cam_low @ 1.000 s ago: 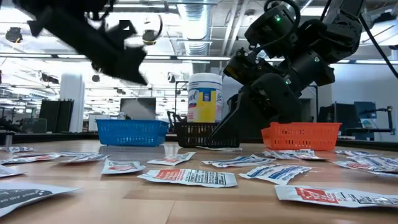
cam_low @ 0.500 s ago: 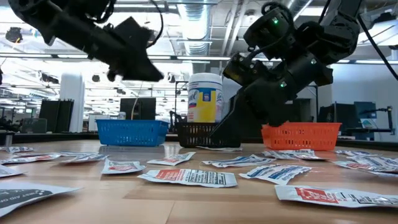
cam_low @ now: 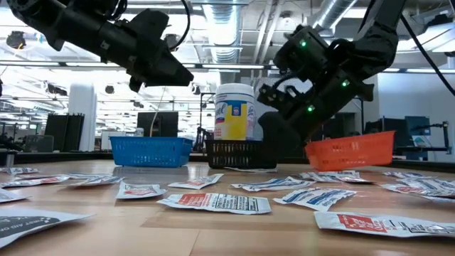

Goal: Pick & Place First Aid Supplies
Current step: Put the blue bandage into the blue bin

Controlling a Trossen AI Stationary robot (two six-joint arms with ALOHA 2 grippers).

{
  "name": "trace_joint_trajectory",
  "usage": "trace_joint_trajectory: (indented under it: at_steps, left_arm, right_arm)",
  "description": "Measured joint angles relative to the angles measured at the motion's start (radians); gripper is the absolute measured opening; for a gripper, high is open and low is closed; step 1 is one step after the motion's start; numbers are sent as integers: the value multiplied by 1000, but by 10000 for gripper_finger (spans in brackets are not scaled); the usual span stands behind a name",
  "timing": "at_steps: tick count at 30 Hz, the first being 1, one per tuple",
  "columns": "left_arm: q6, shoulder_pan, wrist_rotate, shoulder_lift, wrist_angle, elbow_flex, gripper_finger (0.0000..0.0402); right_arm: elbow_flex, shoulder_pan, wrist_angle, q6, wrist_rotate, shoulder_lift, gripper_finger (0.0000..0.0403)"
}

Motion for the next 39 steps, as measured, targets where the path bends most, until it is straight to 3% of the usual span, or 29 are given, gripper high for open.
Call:
trace_joint_trajectory:
  at_steps: [6, 14, 26, 35, 39]
  left_arm:
    - [0, 0, 0, 0, 1, 0, 104]
    - [0, 0, 0, 0, 5, 0, 104]
    - [-8, 0, 0, 0, 8, 0, 104]
    - [-10, -49, 141, 26, 63, 0, 104]
    - [-7, -77, 148, 69, 111, 0, 104]
  right_arm:
    - [2, -15, -51, 49, -59, -3, 137]
    - [2, 6, -49, -13, -117, -3, 124]
    - [2, 6, -52, -67, -281, -3, 6]
    - [21, 21, -63, -90, -288, 0, 6]
    - [56, 55, -77, -97, -300, 5, 4]
